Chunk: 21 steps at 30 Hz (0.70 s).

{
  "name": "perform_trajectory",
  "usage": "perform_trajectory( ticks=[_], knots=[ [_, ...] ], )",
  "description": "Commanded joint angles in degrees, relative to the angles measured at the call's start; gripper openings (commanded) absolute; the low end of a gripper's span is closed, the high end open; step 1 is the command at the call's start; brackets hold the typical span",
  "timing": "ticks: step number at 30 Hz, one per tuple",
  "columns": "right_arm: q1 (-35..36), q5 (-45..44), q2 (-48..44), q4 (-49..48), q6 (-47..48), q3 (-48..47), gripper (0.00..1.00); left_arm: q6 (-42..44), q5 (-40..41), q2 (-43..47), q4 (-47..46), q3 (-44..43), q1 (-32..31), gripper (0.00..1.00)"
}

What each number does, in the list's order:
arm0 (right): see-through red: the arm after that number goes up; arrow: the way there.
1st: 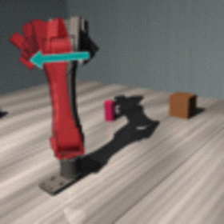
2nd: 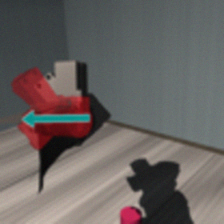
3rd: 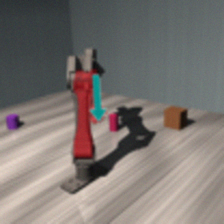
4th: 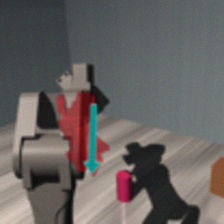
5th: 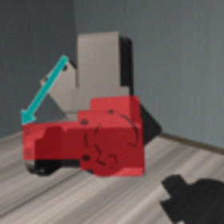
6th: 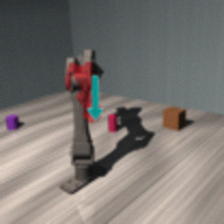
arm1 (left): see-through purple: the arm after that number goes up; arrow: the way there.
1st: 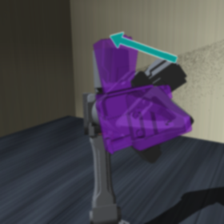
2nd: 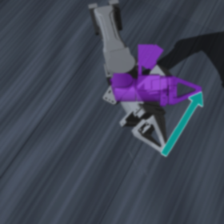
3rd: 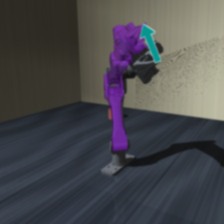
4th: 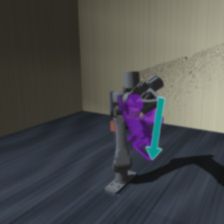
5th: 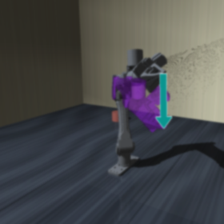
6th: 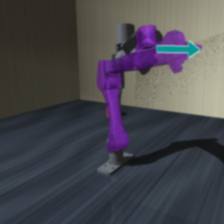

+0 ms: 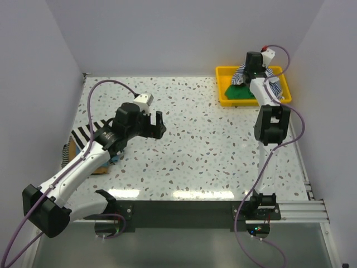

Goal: Fold and stack the tank tops
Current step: Grab the tank top from the pile

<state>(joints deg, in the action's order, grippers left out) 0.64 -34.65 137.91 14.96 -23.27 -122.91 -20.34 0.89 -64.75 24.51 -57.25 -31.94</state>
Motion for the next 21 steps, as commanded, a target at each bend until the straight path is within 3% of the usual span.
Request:
perform_trajectory(
  ticks=[1, 8, 14, 21],
  knots=[
    [0.3, -0.2, -11.9, -5.4, 2.3, 0.0, 0.0, 0.8, 0.5, 2.2, -2.3, 0.2, 0.8, 1.0],
    [5.0, -0.2, -27.2, -8.5, 8.2, 7.8, 0.0, 0.8, 1.6, 4.5, -1.8, 0.0, 1.5, 1.0],
    [15.8, -5.5, -46.7, -14.7, 18.2, 19.7, 0.0, 0.1, 3.7, 8.3, -1.5, 0.2, 1.9, 1.0],
    [30.5, -6.3, -64.7, -9.7, 16.6, 28.4, 0.0, -2.2, 4.3, 10.9, -1.3, 0.2, 2.0, 1.0]
  ],
)
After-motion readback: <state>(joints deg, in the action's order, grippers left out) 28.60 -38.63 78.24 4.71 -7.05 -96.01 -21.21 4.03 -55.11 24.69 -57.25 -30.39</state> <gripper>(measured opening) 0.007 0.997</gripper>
